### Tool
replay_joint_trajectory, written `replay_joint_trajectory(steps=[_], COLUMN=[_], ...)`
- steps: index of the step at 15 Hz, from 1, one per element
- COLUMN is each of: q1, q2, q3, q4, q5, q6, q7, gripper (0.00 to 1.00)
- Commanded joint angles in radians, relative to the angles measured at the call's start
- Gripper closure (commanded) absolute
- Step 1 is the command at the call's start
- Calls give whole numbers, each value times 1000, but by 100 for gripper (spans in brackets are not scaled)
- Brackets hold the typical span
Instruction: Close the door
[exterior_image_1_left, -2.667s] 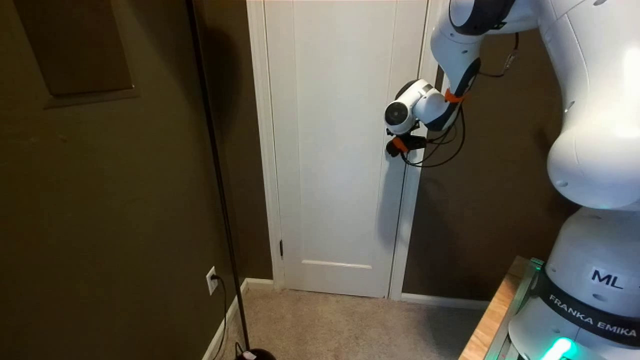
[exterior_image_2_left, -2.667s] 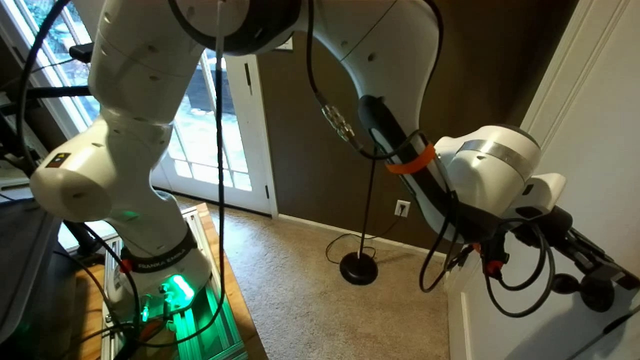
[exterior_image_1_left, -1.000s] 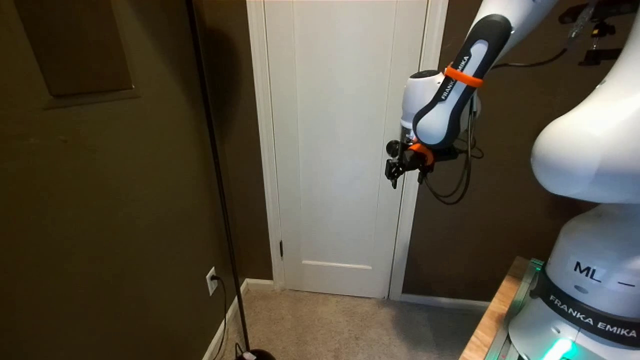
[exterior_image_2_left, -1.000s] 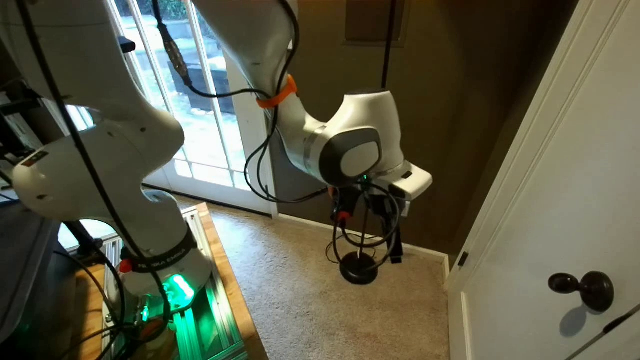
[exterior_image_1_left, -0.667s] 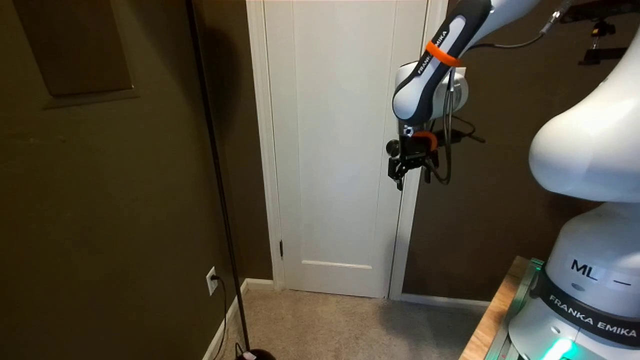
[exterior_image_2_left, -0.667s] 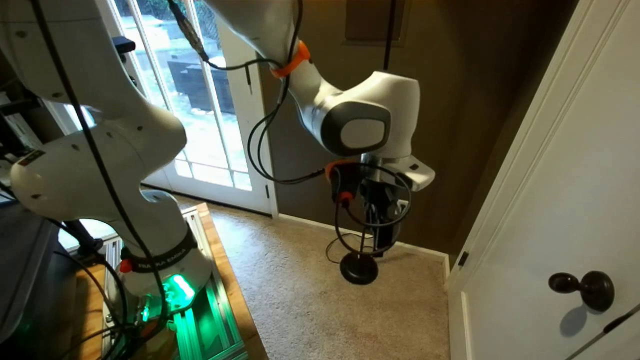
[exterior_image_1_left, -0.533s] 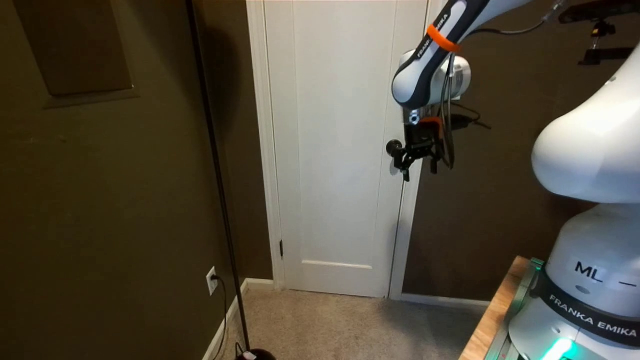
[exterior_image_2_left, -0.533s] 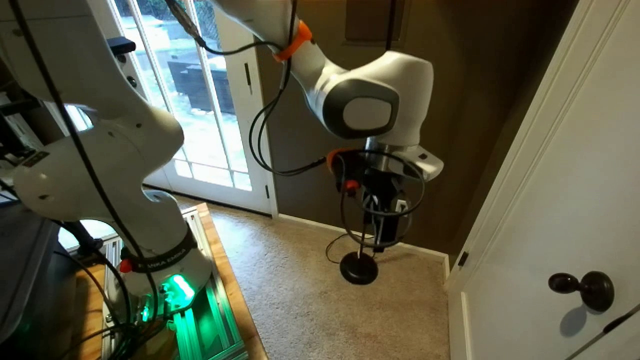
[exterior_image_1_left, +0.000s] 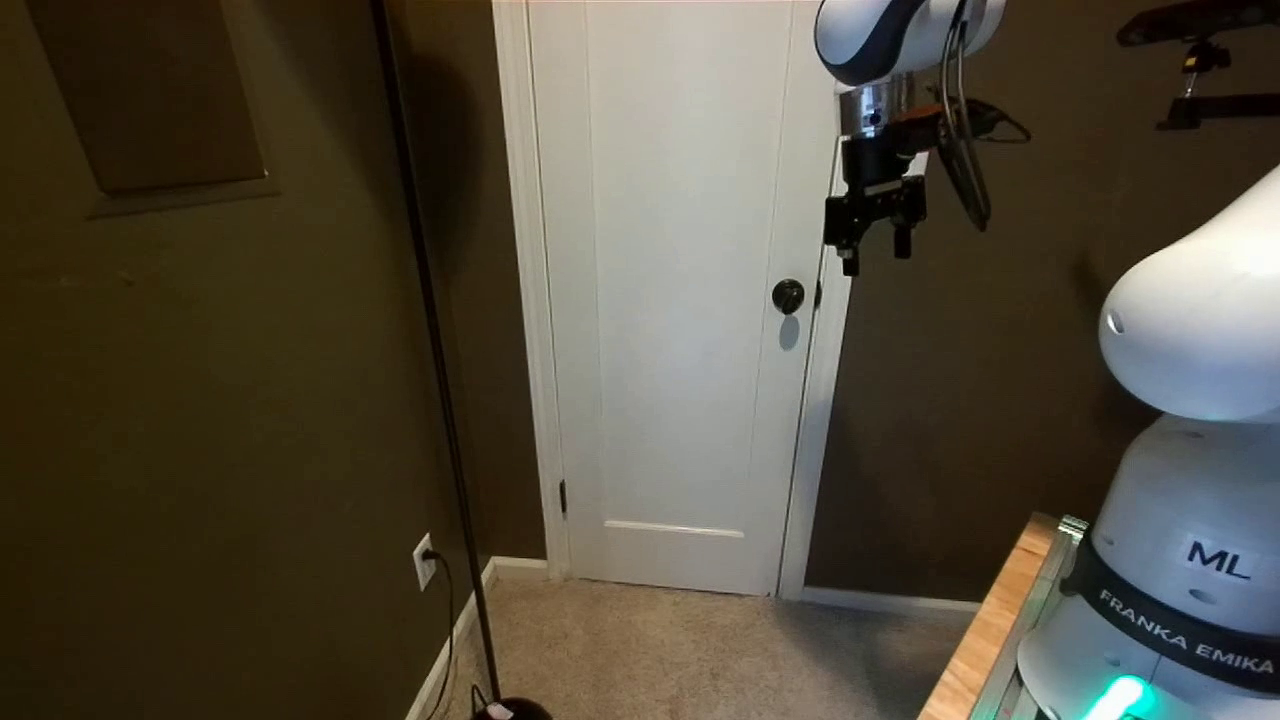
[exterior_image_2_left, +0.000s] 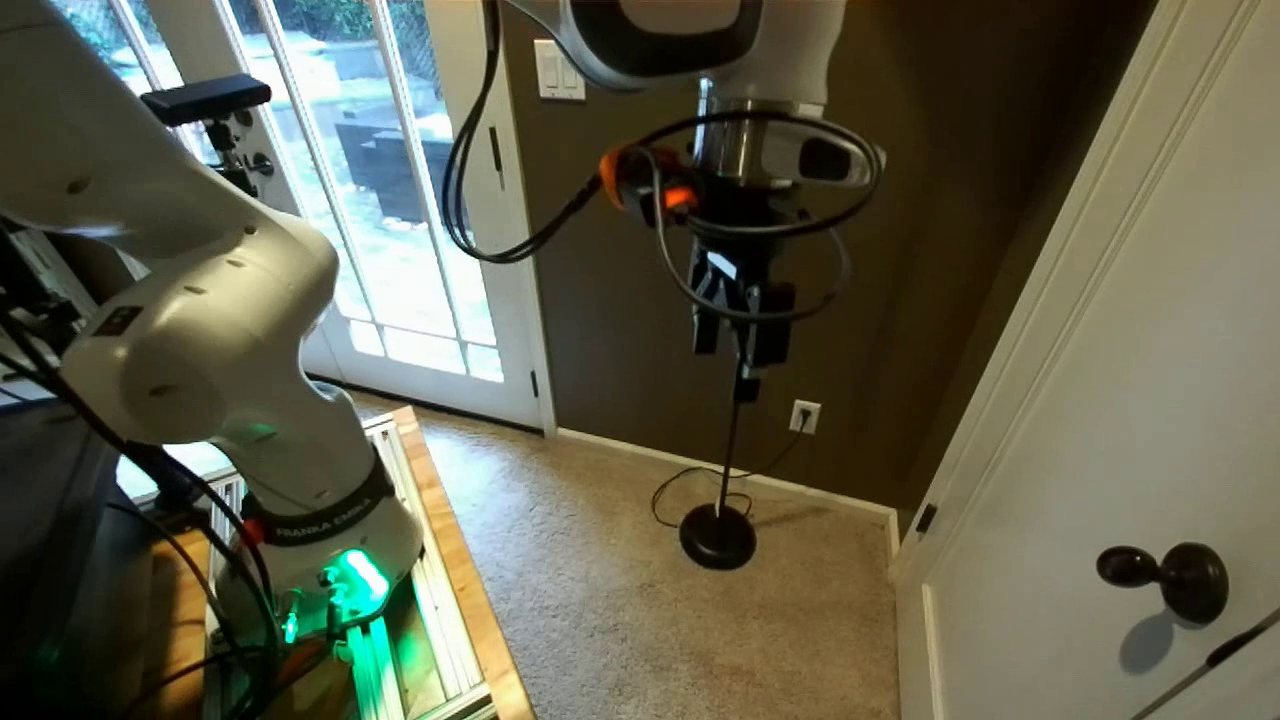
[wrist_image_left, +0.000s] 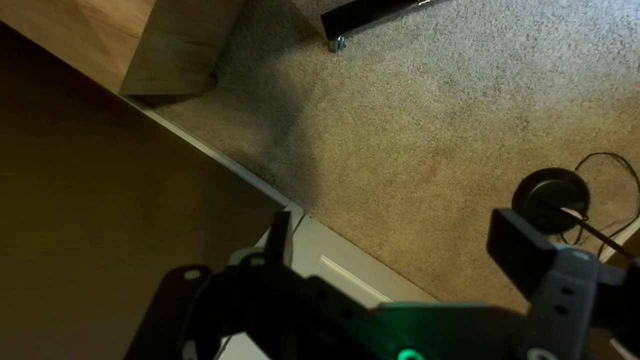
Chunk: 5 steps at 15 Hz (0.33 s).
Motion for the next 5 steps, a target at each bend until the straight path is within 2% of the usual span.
replay_joint_trajectory(steps=[1,5], q1=[80,80], q2=[-5,-3], q3=[-72,-74], q4=[-1,-12], q5=[-28,-28], q6=[-9,-8], q7=[22,19], gripper=[0,0])
